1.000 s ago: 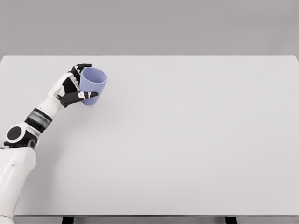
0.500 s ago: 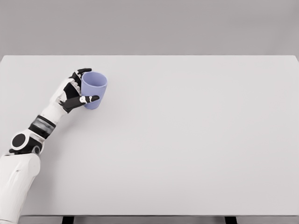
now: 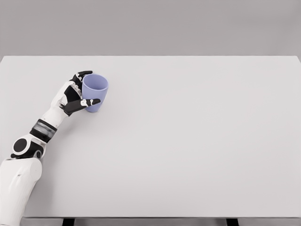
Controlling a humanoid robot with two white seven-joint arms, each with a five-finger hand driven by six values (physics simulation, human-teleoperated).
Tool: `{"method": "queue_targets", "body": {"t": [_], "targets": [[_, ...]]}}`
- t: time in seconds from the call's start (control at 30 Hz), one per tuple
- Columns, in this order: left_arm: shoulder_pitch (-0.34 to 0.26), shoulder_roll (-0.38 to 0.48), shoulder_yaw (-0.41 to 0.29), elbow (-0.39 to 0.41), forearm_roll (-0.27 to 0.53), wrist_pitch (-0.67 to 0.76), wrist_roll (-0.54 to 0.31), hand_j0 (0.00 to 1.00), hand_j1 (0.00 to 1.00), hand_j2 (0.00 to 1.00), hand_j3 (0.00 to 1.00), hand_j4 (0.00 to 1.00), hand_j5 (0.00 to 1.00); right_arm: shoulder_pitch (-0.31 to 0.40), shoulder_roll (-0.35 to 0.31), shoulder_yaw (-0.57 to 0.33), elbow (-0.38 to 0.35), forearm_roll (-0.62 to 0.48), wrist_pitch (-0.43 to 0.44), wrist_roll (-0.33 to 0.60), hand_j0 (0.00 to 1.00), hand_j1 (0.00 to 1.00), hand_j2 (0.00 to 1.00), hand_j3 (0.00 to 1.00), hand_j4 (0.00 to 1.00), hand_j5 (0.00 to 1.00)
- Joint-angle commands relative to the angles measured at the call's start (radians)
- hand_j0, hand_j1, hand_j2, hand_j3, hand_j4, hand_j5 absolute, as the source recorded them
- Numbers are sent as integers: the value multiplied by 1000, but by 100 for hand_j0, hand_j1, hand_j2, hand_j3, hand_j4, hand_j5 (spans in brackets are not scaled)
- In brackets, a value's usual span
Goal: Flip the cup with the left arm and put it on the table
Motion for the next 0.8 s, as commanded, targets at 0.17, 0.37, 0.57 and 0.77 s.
{"method": "queue_targets", "body": {"t": [0.17,0.37,0.57,0.77], "targets": [[0,0,0,-1,5,-2,0,65,65,65,65,65,65,0,0,0,0,0,0,0,100,100,100,100,100,100],[0,0,0,-1,1,-2,0,74,74,74,74,74,74,0,0,0,0,0,0,0,100,100,100,100,100,100],[2,0,-2,-3,1,-2,0,80,80,80,80,80,80,-2,0,0,0,0,0,0,100,100,100,100,100,100],[14,3,-2,-9,1,-3,0,86,86,86,86,86,86,0,0,0,0,0,0,0,100,100,100,100,100,100]]}}
